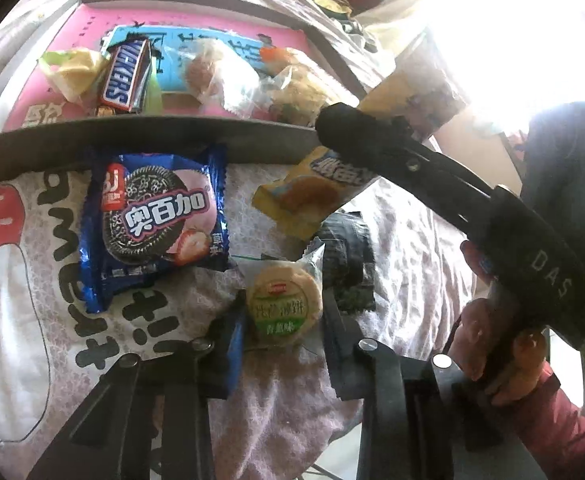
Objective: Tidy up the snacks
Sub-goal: 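Grasp the round green-labelled biscuit pack with the left tool while the right tool grasps the yellow snack bag, then carry the biscuit pack and yellow snack bag over the tray with both tools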
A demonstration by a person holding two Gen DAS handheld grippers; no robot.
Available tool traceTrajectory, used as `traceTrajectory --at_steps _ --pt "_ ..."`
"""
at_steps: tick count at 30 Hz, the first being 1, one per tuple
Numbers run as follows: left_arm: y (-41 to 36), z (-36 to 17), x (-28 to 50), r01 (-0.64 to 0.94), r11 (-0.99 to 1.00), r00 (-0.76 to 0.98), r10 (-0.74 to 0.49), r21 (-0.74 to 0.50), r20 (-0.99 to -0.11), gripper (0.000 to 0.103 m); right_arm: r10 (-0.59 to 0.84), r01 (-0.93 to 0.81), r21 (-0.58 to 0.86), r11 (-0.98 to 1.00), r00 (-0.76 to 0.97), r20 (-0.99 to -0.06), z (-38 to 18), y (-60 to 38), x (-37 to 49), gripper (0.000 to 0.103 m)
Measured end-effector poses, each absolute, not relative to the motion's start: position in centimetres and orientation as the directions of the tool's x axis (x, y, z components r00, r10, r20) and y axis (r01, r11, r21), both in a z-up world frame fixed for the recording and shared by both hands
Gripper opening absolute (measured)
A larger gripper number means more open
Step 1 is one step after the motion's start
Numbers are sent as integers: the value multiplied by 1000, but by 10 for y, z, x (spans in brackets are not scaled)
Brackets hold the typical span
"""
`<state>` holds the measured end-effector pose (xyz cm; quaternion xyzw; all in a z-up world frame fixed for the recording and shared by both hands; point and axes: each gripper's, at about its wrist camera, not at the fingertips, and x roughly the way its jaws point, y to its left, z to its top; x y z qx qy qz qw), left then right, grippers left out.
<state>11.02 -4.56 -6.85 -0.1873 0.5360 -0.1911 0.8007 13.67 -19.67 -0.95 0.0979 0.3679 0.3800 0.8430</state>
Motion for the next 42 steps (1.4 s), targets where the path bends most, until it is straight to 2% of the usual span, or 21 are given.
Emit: traceTrajectory --at_steps 13,25,29,42 --pt "-30 -32 102 123 856 421 -504 -503 -754 34 718 -560 451 695 496 -488 5 -214 133 17" --pt "19 -2 106 31 913 552 -355 -407 -754 34 689 -511 464 724 572 -444 15 -235 138 18" --pt "36 1 110 -20 950 591 -241 -313 -770 34 679 -487 477 732 586 -443 14 -241 142 18" --pt "49 -8 139 -93 965 593 -145 -247 -792 34 628 -413 491 767 641 -441 11 -255 154 18"
